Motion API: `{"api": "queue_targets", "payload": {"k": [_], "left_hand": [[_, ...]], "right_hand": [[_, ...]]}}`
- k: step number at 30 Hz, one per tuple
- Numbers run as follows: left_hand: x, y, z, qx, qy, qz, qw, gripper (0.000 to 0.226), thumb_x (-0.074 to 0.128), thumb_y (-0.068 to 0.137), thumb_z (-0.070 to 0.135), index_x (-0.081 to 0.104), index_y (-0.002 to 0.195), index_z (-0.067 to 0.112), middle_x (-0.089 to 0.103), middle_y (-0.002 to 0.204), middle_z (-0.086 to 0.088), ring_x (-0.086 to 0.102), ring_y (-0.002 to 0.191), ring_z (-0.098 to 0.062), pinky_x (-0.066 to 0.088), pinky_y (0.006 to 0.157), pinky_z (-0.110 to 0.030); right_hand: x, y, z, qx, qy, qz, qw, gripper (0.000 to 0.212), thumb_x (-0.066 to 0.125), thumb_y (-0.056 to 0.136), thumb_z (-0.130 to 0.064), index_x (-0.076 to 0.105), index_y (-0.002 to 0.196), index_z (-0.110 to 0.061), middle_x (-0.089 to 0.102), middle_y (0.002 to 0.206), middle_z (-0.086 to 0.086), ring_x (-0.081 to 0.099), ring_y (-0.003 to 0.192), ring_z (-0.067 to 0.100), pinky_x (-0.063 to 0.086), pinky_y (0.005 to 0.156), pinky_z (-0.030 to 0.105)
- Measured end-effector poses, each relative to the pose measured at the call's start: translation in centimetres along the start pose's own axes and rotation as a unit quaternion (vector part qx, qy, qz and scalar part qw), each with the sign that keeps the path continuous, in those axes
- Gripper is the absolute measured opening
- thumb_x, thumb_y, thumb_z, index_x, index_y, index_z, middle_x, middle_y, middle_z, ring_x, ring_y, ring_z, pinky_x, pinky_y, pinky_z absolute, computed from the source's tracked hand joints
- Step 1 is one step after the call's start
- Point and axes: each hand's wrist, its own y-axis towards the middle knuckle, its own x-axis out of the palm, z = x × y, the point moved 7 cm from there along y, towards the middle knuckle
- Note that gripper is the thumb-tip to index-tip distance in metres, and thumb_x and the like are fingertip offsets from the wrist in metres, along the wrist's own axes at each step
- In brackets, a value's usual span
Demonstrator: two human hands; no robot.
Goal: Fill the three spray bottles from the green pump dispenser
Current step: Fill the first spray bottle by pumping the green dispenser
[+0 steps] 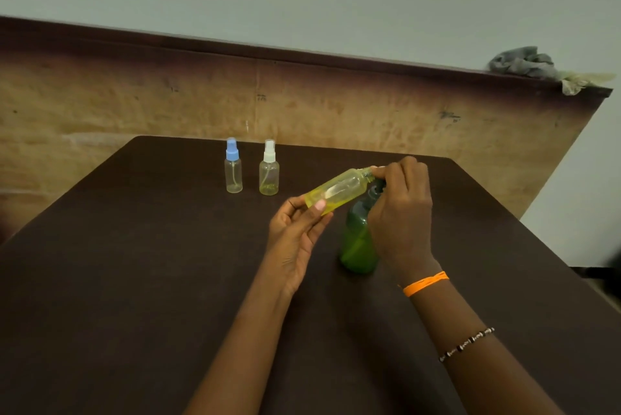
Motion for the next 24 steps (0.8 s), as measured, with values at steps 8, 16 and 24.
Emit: {"api": "queue_targets", "payload": {"k": [8,16,24], "left_hand": [[0.1,-0.5,-0.2,-0.022,-0.007,0.004,1.000,0.012,0.060,0.079,0.003,0.056,0.090,0.007,0.068,0.093,-0.008,0.069,0.083,-0.012,0.055,0.071,-0.020],[0.1,-0.3,-0.1,-0.018,-0.007,0.005,1.000,0.016,0.061,0.075,0.003,0.057,0.090,0.007,0.069,0.091,-0.007,0.069,0.084,-0.012,0.056,0.071,-0.020],[0.4,-0.4,-0.2,-0.023,-0.009,-0.003,1.000,0.018,0.063,0.070,0.008,0.056,0.087,0.008,0.068,0.095,-0.008,0.069,0.086,-0.013,0.055,0.071,-0.019]], "right_hand": [[-0.1,-0.4,0.2,-0.027,-0.006,-0.032,0.999,0.026,0.036,0.079,0.000,0.061,0.082,0.005,0.054,0.079,0.019,0.041,0.075,0.026,0.049,0.059,0.044],[0.1,-1.1,0.2,0.004,-0.007,-0.005,1.000,0.027,0.038,0.082,0.003,0.063,0.088,0.006,0.054,0.081,0.018,0.040,0.076,0.024,0.046,0.062,0.039],[-0.2,0.5,-0.2,-0.013,-0.007,-0.024,1.000,0.027,0.034,0.075,0.001,0.061,0.079,0.003,0.054,0.078,0.017,0.046,0.072,0.030,0.046,0.061,0.040]]}}
